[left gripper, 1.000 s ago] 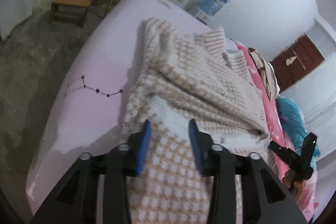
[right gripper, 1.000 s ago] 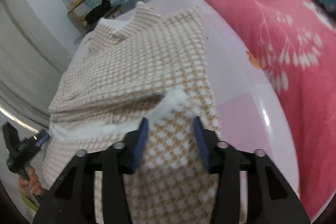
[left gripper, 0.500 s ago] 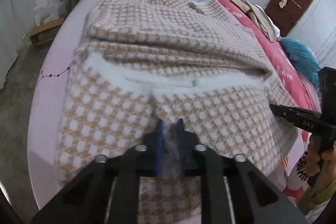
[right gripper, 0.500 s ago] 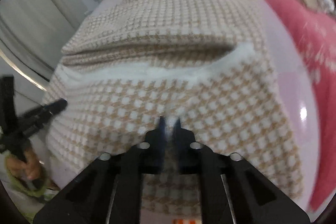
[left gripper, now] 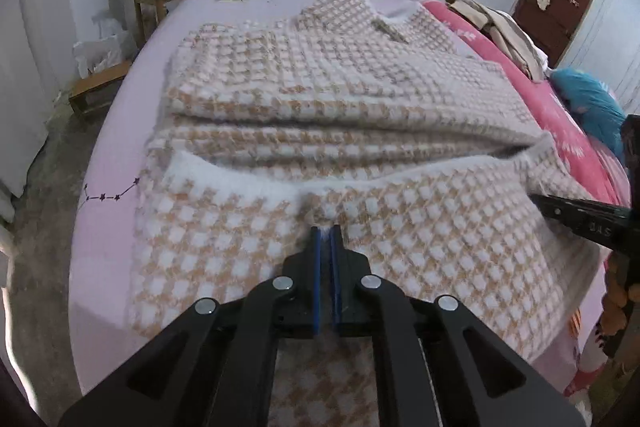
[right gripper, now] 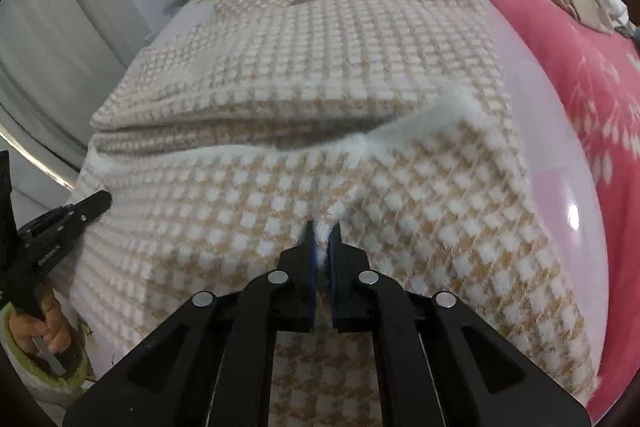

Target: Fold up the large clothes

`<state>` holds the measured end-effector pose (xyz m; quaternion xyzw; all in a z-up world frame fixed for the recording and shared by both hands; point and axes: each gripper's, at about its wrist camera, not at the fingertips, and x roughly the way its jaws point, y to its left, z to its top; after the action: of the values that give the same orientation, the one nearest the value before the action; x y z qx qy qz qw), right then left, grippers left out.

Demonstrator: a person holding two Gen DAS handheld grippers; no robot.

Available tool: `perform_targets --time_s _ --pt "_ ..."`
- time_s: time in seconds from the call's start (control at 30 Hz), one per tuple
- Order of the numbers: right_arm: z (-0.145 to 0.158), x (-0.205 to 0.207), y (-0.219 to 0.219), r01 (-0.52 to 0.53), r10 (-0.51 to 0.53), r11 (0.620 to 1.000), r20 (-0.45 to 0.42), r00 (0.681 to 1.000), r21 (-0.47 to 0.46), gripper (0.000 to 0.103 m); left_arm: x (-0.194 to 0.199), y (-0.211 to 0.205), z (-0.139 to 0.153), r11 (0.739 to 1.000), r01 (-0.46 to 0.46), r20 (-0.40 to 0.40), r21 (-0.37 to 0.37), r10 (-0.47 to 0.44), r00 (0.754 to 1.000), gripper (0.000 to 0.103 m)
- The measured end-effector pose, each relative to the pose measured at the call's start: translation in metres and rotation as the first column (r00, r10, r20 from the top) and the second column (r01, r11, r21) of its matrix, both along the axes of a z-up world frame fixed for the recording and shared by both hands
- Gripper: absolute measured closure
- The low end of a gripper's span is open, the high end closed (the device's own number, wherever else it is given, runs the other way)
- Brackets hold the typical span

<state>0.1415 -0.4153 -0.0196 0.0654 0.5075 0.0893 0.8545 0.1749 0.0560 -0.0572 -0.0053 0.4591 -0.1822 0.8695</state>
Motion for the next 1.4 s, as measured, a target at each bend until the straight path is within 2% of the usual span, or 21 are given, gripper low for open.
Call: perform_targets --time_s 0.13,0.2,0.27,0.33,0.4,0.47,0.5,0.57,0.63,0.7,0.8,0.9,0.93,0.97,1.0,1.07,1.1,1.17,1.23,1.33,1.4 --pt "0.016 -0.008 -0.016 0.031 -0.032 0.999 0.034 0.999 0.033 0.075 -0.001 0.022 0.010 0.995 -0.036 -0.012 -0.089 0.035 0.999 0.090" --pt "0.027 -0.013 -0.022 0.041 -0.042 0.999 0.078 0.996 0.019 0.068 -0.008 0.029 0.024 0.996 -0.048 0.056 -0.080 0.052 0.997 0.089" --pt "0.040 -0.019 -0.025 0.056 -0.051 0.998 0.133 0.990 -0.033 0.063 -0.011 0.035 0.030 0.996 -0.052 0.090 -0.067 0.058 0.994 0.088" --pt "0.040 -0.019 -0.030 0.074 -0.062 0.994 0.148 0.987 -0.083 0.063 -0.005 0.042 0.023 0.996 -0.082 0.069 -0.037 0.084 0.994 0.088" --pt "0.026 -0.012 -0.037 0.093 -0.079 0.989 0.123 0.989 -0.114 0.063 0.009 0.050 0.002 0.991 -0.132 0.003 -0.001 0.132 0.991 0.088" --pt "-0.001 0.001 -0.051 0.121 -0.114 0.983 0.054 0.992 -0.141 0.068 0.015 0.061 -0.005 0.987 -0.148 -0.008 -0.066 0.148 0.989 0.088" --pt "-0.004 0.004 -0.053 0.126 -0.118 0.983 0.066 0.991 -0.130 0.069 0.017 0.064 -0.004 0.984 -0.153 -0.024 -0.087 0.151 0.988 0.088" --pt "0.007 0.001 -0.056 0.147 -0.141 0.981 0.050 0.989 -0.129 0.072 0.016 0.066 0.003 0.984 -0.166 -0.018 -0.069 0.165 0.986 0.088" --pt "0.020 -0.001 -0.058 0.161 -0.153 0.981 0.082 0.985 -0.109 0.071 0.010 0.065 0.016 0.983 -0.166 0.025 -0.075 0.169 0.985 0.088" --pt "0.032 -0.001 -0.057 0.150 -0.139 0.985 0.121 0.983 -0.086 0.071 0.005 0.062 0.029 0.983 -0.120 0.054 -0.139 0.129 0.990 0.088" --pt "0.032 0.010 -0.049 0.126 -0.115 0.989 0.136 0.984 -0.076 0.071 0.006 0.043 0.031 0.974 -0.019 0.025 -0.225 0.025 0.999 0.088" --pt "0.013 0.027 -0.048 0.114 -0.112 0.993 0.078 0.991 -0.024 0.071 0.012 0.023 0.017 0.934 0.032 -0.058 -0.355 -0.056 0.997 0.088" --pt "0.001 0.034 -0.048 0.123 -0.121 0.992 0.033 0.992 -0.036 0.073 0.013 0.017 0.011 0.942 0.033 -0.070 -0.335 -0.060 0.996 0.088" --pt "-0.007 0.038 -0.050 0.131 -0.131 0.991 0.007 0.991 -0.034 0.074 0.016 0.008 0.001 0.967 0.019 -0.086 -0.256 -0.042 0.995 0.088" --pt "-0.005 0.037 -0.052 0.140 -0.140 0.990 0.015 0.990 -0.020 0.075 0.018 0.004 -0.008 0.976 0.011 -0.110 -0.219 -0.036 0.993 0.089" --pt "0.003 0.030 -0.051 0.155 -0.156 0.987 -0.002 0.988 -0.037 0.074 0.016 0.007 -0.002 0.971 -0.005 -0.105 -0.239 -0.021 0.994 0.089" --pt "0.015 0.019 -0.049 0.149 -0.148 0.988 0.020 0.989 -0.029 0.073 0.013 0.009 0.005 0.975 -0.010 -0.103 -0.223 -0.014 0.995 0.089" --pt "0.035 -0.003 -0.041 0.099 -0.100 0.995 0.069 0.993 0.008 0.073 -0.003 0.015 0.023 0.975 0.019 -0.035 -0.222 -0.027 0.999 0.089" --pt "0.054 -0.031 -0.024 0.008 -0.013 0.999 0.115 0.993 0.045 0.073 -0.023 0.016 0.040 0.967 0.091 0.015 -0.238 -0.091 0.996 0.089" --pt "0.057 -0.063 0.011 -0.139 0.136 0.990 0.139 0.981 0.012 0.073 -0.049 0.007 0.046 0.950 0.183 0.028 -0.255 -0.182 0.983 0.086" --pt "0.046 -0.074 0.030 -0.193 0.194 0.981 0.119 0.974 -0.017 0.073 -0.064 -0.010 0.033 0.967 0.203 0.014 -0.154 -0.203 0.979 0.085"
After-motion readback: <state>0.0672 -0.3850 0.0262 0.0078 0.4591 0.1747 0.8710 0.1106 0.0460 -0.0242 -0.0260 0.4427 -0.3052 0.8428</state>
